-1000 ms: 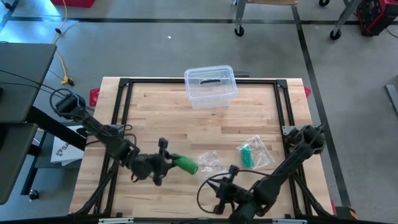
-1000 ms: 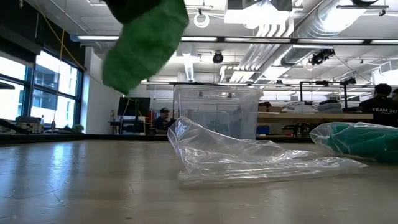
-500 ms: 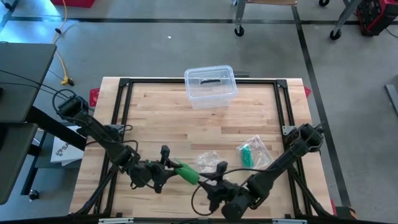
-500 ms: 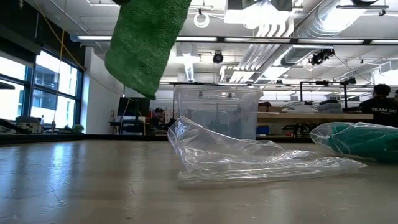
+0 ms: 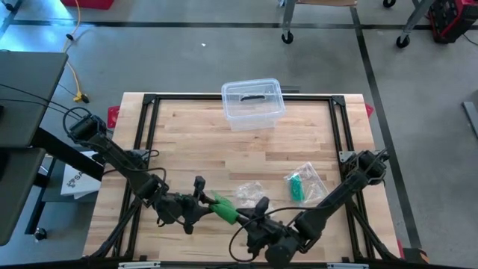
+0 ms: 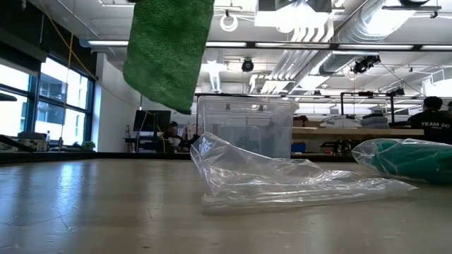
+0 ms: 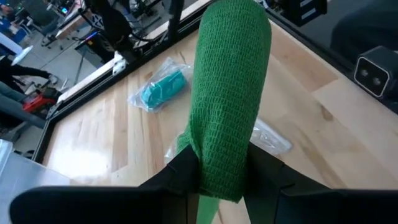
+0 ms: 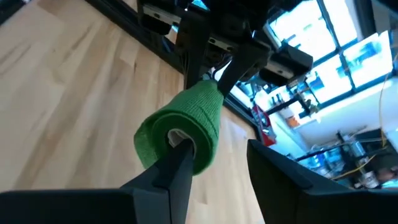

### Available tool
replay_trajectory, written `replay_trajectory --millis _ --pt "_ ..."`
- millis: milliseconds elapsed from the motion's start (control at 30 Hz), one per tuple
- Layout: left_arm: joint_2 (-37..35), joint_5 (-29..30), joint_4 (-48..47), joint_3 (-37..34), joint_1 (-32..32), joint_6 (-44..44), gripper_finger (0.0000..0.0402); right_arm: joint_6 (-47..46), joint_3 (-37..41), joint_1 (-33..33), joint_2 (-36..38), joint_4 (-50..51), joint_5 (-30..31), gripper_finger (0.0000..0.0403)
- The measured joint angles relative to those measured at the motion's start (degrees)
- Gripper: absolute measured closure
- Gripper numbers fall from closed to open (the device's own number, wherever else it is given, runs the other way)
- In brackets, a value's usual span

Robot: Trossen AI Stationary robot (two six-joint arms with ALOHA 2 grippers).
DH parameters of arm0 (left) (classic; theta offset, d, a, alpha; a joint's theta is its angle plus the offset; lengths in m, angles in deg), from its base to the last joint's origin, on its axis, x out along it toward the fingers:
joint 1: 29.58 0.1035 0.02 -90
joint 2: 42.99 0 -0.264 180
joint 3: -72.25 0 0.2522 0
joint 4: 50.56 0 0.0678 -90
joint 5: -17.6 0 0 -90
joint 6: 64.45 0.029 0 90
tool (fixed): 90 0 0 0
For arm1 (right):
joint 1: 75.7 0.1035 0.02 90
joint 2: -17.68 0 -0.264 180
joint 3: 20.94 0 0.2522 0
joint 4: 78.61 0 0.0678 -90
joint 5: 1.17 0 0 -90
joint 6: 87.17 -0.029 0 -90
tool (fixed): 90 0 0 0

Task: Roll bandage
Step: Roll the green bandage

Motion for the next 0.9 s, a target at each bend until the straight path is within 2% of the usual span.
replay_trajectory --millis 233,533,633,733,833,900 --pt "0.0 -3.16 0.13 0.0 0.6 -2.55 0.0316 8.16 0.0 -0.51 -0.02 -0.3 -1.94 0.0261" --pt "0.02 -7.94 0.34 0.0 1.92 -5.09 0.0316 9.97 0.0 -0.53 -0.87 -0.65 -3.28 0.0268" --pt "0.02 -8.93 1.19 -0.02 2.05 -5.15 0.0316 9.0 0.0 -0.62 -0.9 -0.58 -4.55 0.0291" --pt "0.02 -9.4 2.08 -0.02 2.34 -5.42 0.031 7.52 0.0 -0.66 -0.87 -0.56 -5.73 0.033" --pt "0.02 -9.88 2.3 -0.02 2.4 -5.51 0.029 5.99 0.0 -0.71 -0.87 -0.52 -5.67 0.0377" --pt "0.02 -10.01 2.31 -0.02 2.65 -6.26 0.0271 4.53 0.0 -0.71 -0.87 -0.54 -5.12 0.0393"
